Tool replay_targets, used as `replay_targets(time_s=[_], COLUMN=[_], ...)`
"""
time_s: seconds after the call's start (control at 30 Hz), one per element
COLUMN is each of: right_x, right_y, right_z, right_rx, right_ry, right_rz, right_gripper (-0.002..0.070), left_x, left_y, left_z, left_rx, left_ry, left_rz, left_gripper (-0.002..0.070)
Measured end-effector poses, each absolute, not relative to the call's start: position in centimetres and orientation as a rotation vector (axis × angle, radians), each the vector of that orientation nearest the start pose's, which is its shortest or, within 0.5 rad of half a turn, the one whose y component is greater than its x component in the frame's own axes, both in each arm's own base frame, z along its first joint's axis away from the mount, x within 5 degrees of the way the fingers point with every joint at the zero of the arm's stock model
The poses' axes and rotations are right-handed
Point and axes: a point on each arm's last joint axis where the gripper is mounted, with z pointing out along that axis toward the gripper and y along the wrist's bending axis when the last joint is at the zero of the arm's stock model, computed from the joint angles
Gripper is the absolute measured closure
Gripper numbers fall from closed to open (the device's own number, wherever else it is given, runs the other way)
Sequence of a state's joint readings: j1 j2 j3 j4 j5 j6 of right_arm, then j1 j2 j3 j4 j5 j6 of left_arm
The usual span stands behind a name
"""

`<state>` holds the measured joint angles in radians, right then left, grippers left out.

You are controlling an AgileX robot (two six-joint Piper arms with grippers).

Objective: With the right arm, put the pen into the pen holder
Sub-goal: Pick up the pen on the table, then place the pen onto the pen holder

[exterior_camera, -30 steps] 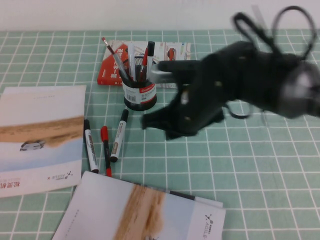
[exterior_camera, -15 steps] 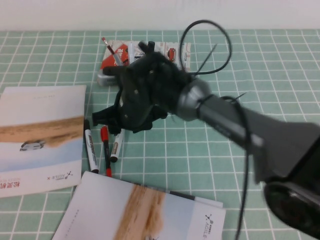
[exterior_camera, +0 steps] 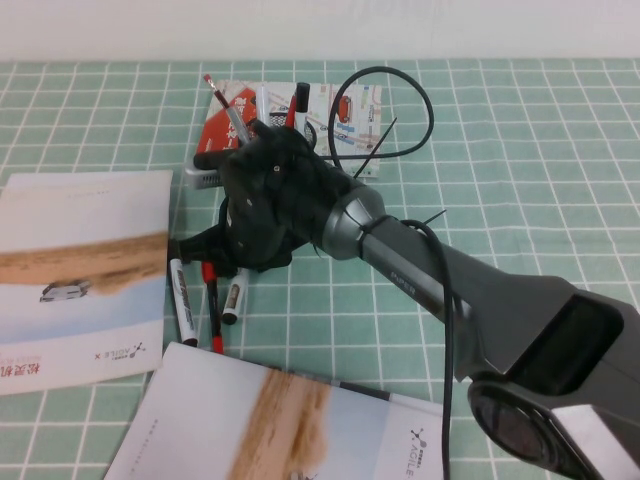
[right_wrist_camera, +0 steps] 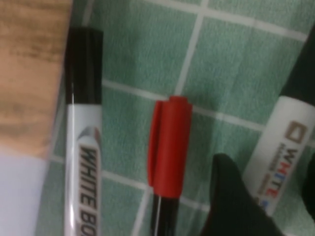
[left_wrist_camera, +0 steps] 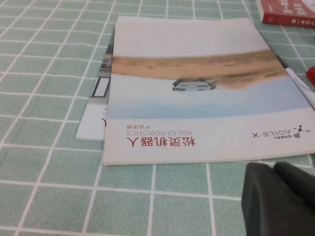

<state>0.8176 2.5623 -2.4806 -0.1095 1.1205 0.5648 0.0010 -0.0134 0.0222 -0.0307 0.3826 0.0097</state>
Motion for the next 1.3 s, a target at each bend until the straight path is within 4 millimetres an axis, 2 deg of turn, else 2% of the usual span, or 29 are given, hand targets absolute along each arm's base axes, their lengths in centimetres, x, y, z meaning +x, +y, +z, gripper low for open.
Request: replay_targets(time_s=[0.13,0.33,0.63,0.73,0.83,1.03,1.17,1.3], right_x=[38.0,38.0,37.6,37.1,36.4,34.3,32.5,31.0], right_y=[39.1,38.9,38.9,38.6,37.9,35.2,33.5,31.4], right_z=[18.7,18.6,19.0,19.8,21.4,24.8,25.9,26.6], right_rx=[-0.422,-0.502,-0.641,-0.671,-0.698,-0.718,-0.663,-0.614], right_ry=[2.7,2.691,2.69,2.706,2.704,2.686,2.536,2.27], right_rz=[0.245,0.191,0.194,0.195,0.192,0.147,0.275,0.407], right_gripper=[0.0398,0.0547,0.0551,0.0552,0.0552,0.0551,0.0551,0.0552], left_x=[5.2,5.2,5.2,5.2,5.2,5.2,5.2,5.2], left_y=[-0.1,-0.1,-0.1,-0.1,-0.1,-0.1,-0.1,-0.1], left_z=[17.2,17.2,17.2,17.2,17.2,17.2,17.2,17.2], left_rx=[-0.011,-0.011,-0.011,-0.011,-0.011,-0.011,-0.011,-0.011], left_ry=[1.875,1.875,1.875,1.875,1.875,1.875,1.875,1.875], left_rz=[-0.023,-0.023,-0.023,-0.023,-0.023,-0.023,-0.023,-0.023], left_gripper=[0.0679,0.0679,0.0679,0.0679,0.0679,0.0679,0.0679,0.0679])
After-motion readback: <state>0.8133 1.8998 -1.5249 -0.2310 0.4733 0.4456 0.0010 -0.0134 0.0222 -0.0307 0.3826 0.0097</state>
